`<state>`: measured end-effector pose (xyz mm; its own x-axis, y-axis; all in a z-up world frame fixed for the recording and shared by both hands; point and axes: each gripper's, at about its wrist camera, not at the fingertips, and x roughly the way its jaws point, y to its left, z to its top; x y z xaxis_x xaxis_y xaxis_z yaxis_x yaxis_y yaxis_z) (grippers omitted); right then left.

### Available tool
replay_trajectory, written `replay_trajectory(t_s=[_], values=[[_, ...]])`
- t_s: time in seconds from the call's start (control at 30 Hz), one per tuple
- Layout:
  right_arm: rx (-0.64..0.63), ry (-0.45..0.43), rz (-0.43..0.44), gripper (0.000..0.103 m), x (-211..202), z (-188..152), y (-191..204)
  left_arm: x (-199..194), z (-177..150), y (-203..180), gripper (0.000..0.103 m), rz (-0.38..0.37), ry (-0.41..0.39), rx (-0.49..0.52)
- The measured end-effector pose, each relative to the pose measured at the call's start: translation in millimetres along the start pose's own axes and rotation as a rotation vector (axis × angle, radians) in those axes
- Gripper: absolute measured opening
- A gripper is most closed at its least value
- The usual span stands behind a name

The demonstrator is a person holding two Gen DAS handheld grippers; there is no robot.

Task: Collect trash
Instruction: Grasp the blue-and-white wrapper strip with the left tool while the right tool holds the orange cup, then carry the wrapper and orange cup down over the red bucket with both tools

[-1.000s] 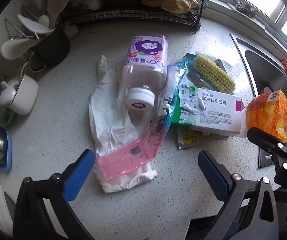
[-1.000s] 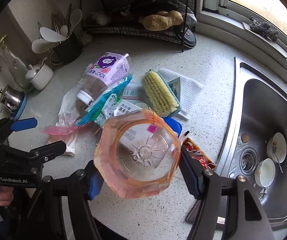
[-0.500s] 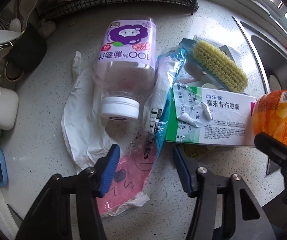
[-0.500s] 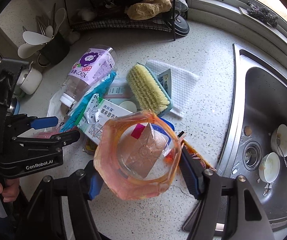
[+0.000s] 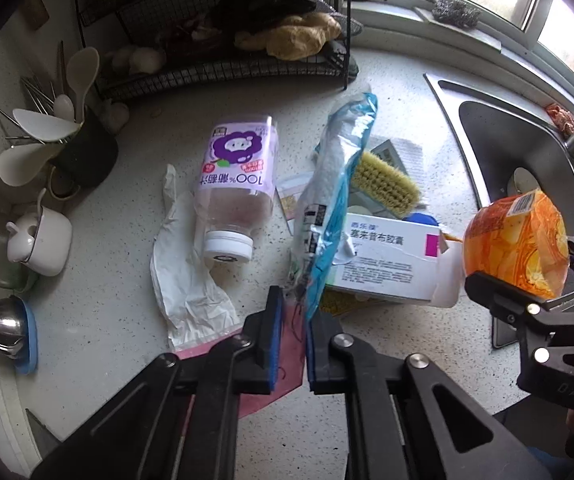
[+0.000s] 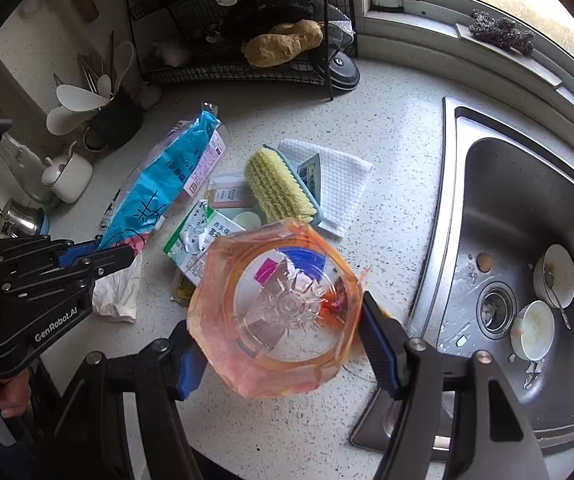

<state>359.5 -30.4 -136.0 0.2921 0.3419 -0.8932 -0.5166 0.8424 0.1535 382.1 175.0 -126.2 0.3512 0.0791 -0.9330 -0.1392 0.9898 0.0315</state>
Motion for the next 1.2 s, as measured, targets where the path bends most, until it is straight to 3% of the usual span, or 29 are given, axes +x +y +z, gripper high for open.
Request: replay_trajectory(t_s=[0.33, 0.67, 0.97, 1.2], values=[[-0.005, -0.090, -0.004, 0.065, -59, -37, -6, -69, -38, -42, 0.003, -0.002, -0.089, 0.035], [0.044, -0.143, -0.049, 0.065, -125, -130, -43, -132, -104, -122, 0.002, -0.022, -0.173, 0.098], [0.114, -0.156, -0.109, 0.065, -174, -243, -81, -159, -198, -210, 0.002, -0.078, -0.155, 0.189], [0.192, -0.113, -0.146, 0.065, -190, -316, -103, -141, -245, -271, 0.002, -0.145, -0.058, 0.301]])
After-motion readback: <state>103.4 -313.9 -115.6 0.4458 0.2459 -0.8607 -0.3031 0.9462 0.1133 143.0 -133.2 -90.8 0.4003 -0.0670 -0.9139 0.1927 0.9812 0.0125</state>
